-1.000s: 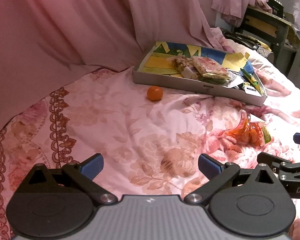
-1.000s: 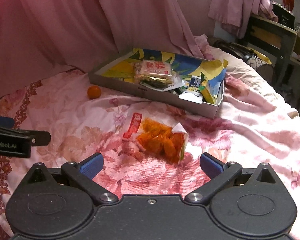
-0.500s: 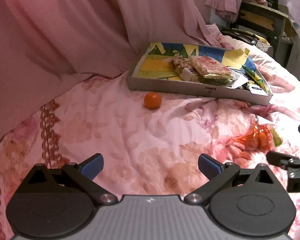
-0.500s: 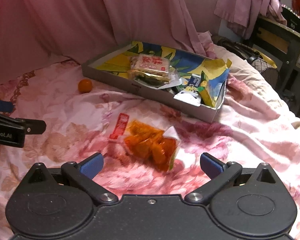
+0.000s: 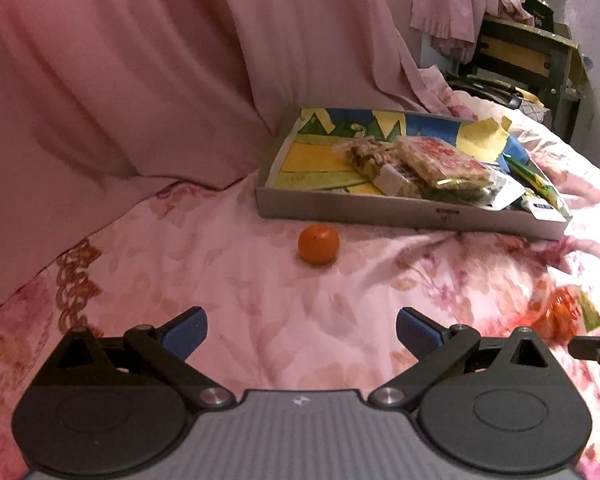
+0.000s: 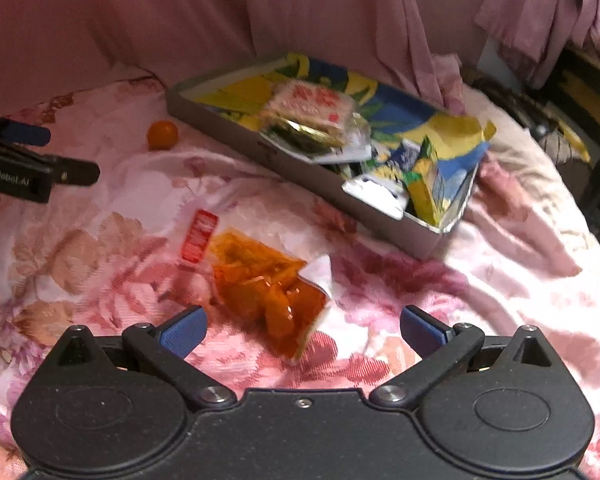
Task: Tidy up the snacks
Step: 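Grasp the small orange with the left tool while the right tool grasps the orange jelly bag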
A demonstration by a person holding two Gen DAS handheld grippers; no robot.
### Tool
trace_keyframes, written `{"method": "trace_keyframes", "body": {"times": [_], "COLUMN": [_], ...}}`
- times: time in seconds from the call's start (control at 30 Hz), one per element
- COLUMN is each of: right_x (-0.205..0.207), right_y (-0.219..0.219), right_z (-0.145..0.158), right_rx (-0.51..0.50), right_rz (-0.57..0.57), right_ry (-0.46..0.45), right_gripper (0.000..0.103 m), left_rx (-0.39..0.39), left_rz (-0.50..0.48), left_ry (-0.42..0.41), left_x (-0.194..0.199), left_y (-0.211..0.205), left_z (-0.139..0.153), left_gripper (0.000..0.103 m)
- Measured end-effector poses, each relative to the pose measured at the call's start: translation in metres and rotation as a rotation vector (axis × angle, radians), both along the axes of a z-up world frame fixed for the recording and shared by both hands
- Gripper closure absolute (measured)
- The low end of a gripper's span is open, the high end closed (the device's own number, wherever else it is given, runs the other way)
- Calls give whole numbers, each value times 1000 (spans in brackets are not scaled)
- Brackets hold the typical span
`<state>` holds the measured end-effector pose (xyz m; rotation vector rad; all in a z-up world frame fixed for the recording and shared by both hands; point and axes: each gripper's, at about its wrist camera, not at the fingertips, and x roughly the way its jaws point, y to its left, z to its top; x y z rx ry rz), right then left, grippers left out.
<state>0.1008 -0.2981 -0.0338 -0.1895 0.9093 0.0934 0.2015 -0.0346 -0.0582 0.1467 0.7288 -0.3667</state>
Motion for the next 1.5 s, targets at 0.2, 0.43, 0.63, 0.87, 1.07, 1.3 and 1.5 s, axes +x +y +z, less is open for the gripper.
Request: {"method": "trace_keyframes", "body": {"times": [0.2, 0.43, 0.63, 0.87, 1.07, 1.3, 1.5], "right_x": [13, 24, 25, 31, 33, 34, 33], "right_y": [-7, -2, 16, 38, 49, 50, 50], "right_z": [-18, -35, -36, -35, -37, -38, -37], "right_rx": [47, 150, 149, 184, 165, 165, 166], "right_rz": [-51, -57, -14, 73, 90, 85, 86], "right_ry": [67, 93, 4, -50, -81, -82, -91], "right_gripper": [4, 20, 28, 30, 30, 30, 30], "left_rx": [-44, -45, -88, -161, -181, -212, -149], "left_rz": [-19, -34, 13, -16, -48, -70, -138], "left_ry": [-23, -43, -31, -22, 14, 27, 12], "left_x": [22, 42, 62, 74, 80, 82, 73], "left_y": [1, 2, 7, 1, -5, -5, -18], "left_z": [-11, -22, -28, -32, -37, -38, -38], "left_gripper": [0, 0, 0, 9, 22, 45, 62]}}
